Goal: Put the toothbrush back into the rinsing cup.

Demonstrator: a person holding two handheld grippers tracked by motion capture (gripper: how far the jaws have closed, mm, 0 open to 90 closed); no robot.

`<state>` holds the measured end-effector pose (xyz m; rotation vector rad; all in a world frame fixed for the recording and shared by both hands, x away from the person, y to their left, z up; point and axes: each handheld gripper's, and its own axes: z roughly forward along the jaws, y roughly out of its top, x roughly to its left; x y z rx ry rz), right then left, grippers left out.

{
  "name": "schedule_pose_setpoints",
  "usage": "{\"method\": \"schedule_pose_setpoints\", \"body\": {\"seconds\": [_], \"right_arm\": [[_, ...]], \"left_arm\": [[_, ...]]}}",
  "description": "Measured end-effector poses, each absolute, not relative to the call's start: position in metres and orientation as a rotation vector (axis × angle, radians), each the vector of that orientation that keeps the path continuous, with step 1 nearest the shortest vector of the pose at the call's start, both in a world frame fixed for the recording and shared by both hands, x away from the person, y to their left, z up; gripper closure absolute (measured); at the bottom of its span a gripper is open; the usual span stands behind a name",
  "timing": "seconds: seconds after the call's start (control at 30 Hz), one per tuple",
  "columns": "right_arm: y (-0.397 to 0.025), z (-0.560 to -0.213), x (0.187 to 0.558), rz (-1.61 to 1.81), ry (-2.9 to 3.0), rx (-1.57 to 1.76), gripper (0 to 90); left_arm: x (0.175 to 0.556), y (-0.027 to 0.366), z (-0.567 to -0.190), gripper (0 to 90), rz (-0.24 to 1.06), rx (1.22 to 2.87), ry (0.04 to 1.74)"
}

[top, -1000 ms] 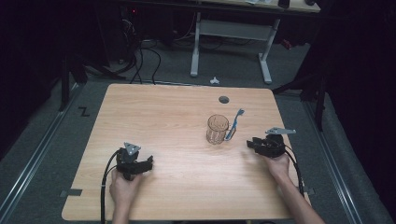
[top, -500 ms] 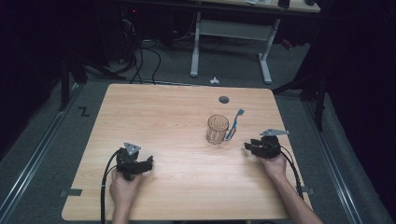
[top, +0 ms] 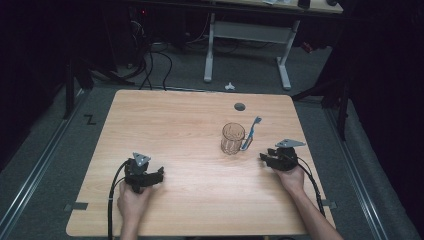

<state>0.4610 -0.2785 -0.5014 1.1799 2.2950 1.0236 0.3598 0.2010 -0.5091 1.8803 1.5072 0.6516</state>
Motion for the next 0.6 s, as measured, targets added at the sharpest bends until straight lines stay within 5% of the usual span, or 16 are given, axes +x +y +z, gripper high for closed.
{"method": "schedule_pose_setpoints", "body": {"seconds": [0.6], "right_arm": [[-0.2698, -0.502, 0.454, 0.968, 2.255, 1.211, 40.4]], "left_arm": [[0.3597, 0.2011, -0.5091, 18.6, 0.651, 1.881, 1.507]]}}
